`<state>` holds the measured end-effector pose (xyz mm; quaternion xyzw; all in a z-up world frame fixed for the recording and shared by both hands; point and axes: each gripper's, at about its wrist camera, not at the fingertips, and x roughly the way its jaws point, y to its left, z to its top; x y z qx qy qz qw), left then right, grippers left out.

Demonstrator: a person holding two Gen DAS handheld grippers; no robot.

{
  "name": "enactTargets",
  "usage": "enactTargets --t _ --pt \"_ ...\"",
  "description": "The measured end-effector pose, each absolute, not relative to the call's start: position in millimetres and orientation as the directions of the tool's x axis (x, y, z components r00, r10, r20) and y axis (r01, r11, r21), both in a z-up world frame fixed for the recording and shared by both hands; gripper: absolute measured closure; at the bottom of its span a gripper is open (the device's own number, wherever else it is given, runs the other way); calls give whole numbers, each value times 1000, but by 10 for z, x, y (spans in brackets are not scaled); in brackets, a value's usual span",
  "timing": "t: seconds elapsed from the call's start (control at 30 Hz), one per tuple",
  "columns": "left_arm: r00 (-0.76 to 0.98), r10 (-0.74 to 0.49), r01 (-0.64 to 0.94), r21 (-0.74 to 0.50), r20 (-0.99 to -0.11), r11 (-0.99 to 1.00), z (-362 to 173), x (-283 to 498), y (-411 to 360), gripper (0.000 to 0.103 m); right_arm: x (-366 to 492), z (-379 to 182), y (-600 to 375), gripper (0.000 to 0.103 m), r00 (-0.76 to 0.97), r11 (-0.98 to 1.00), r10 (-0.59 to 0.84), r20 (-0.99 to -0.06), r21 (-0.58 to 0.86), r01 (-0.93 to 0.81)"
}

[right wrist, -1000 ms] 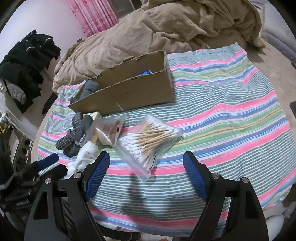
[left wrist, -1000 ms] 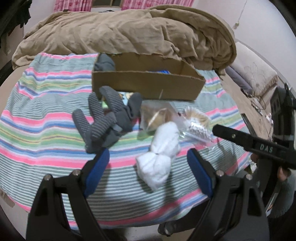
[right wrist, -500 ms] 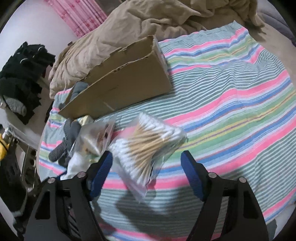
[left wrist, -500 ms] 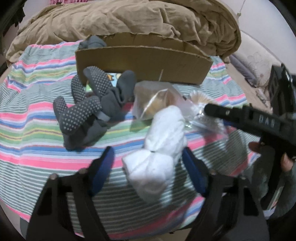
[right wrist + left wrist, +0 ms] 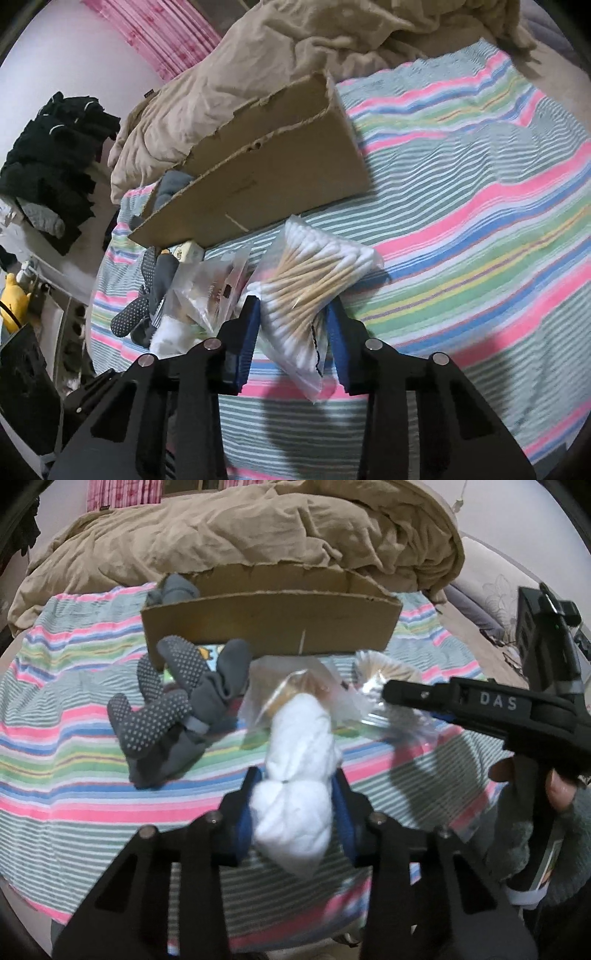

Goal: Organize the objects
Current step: 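Grasp the white sock bundle with the left tool while the right tool grasps the cotton swab bag, then lower the sock bundle into the box with the left tool while the right tool drops the swab bag in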

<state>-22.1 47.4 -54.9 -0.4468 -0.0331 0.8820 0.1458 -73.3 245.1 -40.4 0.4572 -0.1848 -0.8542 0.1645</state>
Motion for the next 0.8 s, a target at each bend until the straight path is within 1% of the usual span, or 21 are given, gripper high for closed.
enactTargets --t 0.3,0.5,0.8 --pt "-572 332 -271 -209 -750 -940 -360 -134 502 72 -550 -133 2581 66 -575 -884 -439 -690 445 141" --pt "-574 350 -277 -227 -740 -934 -307 -78 510 72 -461 21 2618 66 -597 -881 -444 -668 448 154" --pt "-629 356 -278 -227 -691 -933 92 -65 424 72 -387 343 2559 67 -631 -879 -456 -628 430 207"
